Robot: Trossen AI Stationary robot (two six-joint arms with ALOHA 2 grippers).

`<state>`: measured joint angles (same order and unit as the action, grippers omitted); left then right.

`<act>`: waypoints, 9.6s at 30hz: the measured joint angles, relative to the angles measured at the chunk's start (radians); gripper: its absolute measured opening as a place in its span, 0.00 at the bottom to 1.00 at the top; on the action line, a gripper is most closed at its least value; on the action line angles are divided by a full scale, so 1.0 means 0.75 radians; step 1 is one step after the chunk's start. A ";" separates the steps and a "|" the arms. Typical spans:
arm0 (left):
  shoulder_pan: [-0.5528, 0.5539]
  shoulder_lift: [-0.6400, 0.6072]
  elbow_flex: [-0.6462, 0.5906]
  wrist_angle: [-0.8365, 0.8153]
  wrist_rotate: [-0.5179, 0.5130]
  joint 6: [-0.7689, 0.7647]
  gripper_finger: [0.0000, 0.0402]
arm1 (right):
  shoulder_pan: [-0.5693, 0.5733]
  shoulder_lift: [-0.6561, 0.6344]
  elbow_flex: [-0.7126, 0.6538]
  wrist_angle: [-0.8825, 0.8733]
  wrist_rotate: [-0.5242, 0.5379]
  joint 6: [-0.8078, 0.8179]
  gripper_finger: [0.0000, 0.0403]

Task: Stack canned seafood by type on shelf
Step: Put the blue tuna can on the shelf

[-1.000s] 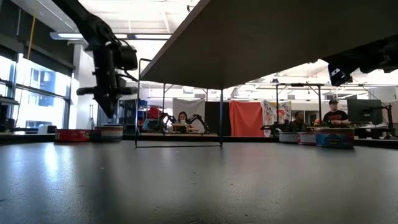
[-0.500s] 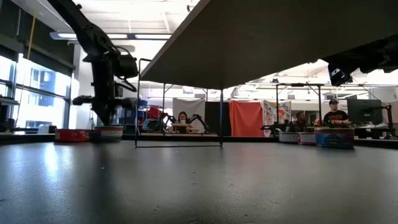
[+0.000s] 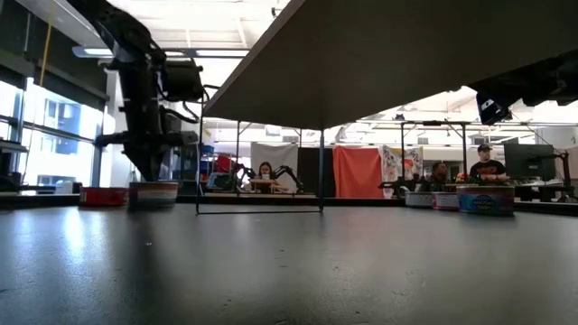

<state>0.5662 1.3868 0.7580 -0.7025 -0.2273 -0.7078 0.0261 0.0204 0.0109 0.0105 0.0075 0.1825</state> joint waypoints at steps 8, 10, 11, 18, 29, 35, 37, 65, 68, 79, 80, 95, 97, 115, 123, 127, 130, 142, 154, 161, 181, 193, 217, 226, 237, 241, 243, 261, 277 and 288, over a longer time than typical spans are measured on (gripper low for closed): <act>-0.215 -0.135 0.000 -0.049 0.031 -0.147 0.00 | 0.001 0.000 0.000 0.000 0.000 0.000 0.00; -0.233 -0.179 0.000 -0.047 0.031 -0.167 0.00 | 0.000 -0.001 0.000 0.000 0.000 -0.032 0.00; -0.235 -0.207 0.000 -0.047 0.028 -0.168 0.00 | 0.000 0.000 0.000 0.000 0.002 -0.072 0.00; -0.173 -0.472 0.002 -0.045 0.003 -0.147 0.00 | 0.000 0.000 0.000 0.193 0.100 -0.013 0.00; -0.137 -0.601 0.005 -0.174 0.025 -0.098 0.00 | -0.034 0.174 0.055 0.637 0.589 0.743 0.00; -0.081 -0.378 0.004 -0.218 0.089 -0.040 0.00 | -0.172 0.640 0.345 0.422 0.297 0.954 0.00; -0.066 -0.326 0.004 -0.209 0.091 -0.014 0.00 | -0.250 0.813 0.496 0.298 0.105 0.944 0.00; -0.031 -0.319 0.003 -0.417 0.133 0.324 0.00 | -0.777 1.897 1.736 -0.611 -0.641 0.408 0.00; -0.087 -0.347 0.003 -0.453 0.185 0.281 0.00 | -0.796 1.939 1.737 -0.615 -0.641 0.386 0.00; -0.166 -0.348 -0.186 -0.373 0.174 -0.034 0.00 | -0.984 1.951 1.737 -0.627 -0.638 0.458 0.00; -0.166 -0.348 -0.201 -0.350 0.194 -0.048 0.00 | -1.001 1.951 1.737 -0.627 -0.636 0.475 0.00; -0.152 -0.254 -0.296 0.180 0.177 -0.090 0.00 | -1.085 1.951 1.737 -0.625 -0.623 0.479 0.00; -0.152 -0.218 -0.295 0.316 0.175 -0.087 0.00 | -1.085 1.951 1.737 -0.625 -0.619 0.495 0.00; -0.064 -0.064 0.139 0.346 0.038 0.350 0.00 | -0.971 1.961 1.739 -0.356 -0.630 0.774 0.00; 0.174 -0.191 0.122 0.257 0.169 0.449 0.00 | -0.860 2.145 1.885 -0.359 -0.634 0.806 0.00; 0.192 -0.208 0.077 0.199 0.203 0.451 0.00 | -0.787 2.355 2.157 -0.501 -0.640 0.696 0.00; 0.176 -0.223 0.022 0.196 0.171 0.418 0.00 | -0.749 2.522 2.365 -0.629 -0.639 0.627 0.00; 0.156 -0.224 -0.240 0.306 0.073 0.182 0.00 | -0.647 2.917 2.841 -1.025 -0.385 0.524 0.00; 0.093 -0.224 -0.344 0.474 0.055 0.145 0.00 | -0.635 3.131 2.846 -1.013 -0.427 0.593 0.00; 0.089 -0.203 -0.418 0.730 0.103 0.176 0.00 | -0.632 3.152 2.846 -1.002 -0.401 0.583 0.00; -0.047 0.157 -0.422 1.258 0.152 -0.013 0.00 | -0.658 3.151 3.057 -1.414 -0.300 0.369 0.00; -0.129 0.258 -0.244 1.239 0.201 0.060 0.00 | -0.672 3.150 3.038 -1.382 -0.301 0.364 0.00; 0.297 0.167 -0.276 1.230 0.431 0.121 0.00 | -0.653 3.247 3.037 -1.110 -0.348 0.575 0.00; 0.264 0.264 -0.276 1.341 0.410 0.071 0.00 | -0.647 3.265 3.036 -1.143 -0.325 0.577 0.00; 0.126 0.420 -0.276 1.499 0.402 -0.064 0.00 | -0.651 3.266 3.036 -1.268 -0.265 0.472 0.00; 0.087 0.368 -0.277 1.498 0.425 -0.061 0.00 | -0.657 3.266 3.036 -1.295 -0.248 0.448 0.00; 0.096 0.293 -0.275 1.479 0.366 -0.025 0.00 | -0.664 3.265 3.036 -1.279 -0.261 0.462 0.00; 0.277 0.301 -0.276 1.407 0.398 0.190 0.00 | -0.698 3.315 3.038 -1.210 -0.227 0.590 0.00; 0.125 0.289 -0.275 1.433 0.423 0.178 0.00 | -0.619 3.297 3.042 -1.528 -0.186 0.390 0.00; 0.040 0.290 -0.275 1.529 0.318 0.155 0.00 | -0.619 3.192 3.036 -1.677 -0.137 0.271 0.00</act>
<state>0.5961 1.6043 0.5514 0.4443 0.0115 -0.5917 -0.4378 2.4147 2.2876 -1.2472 -0.0955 0.3857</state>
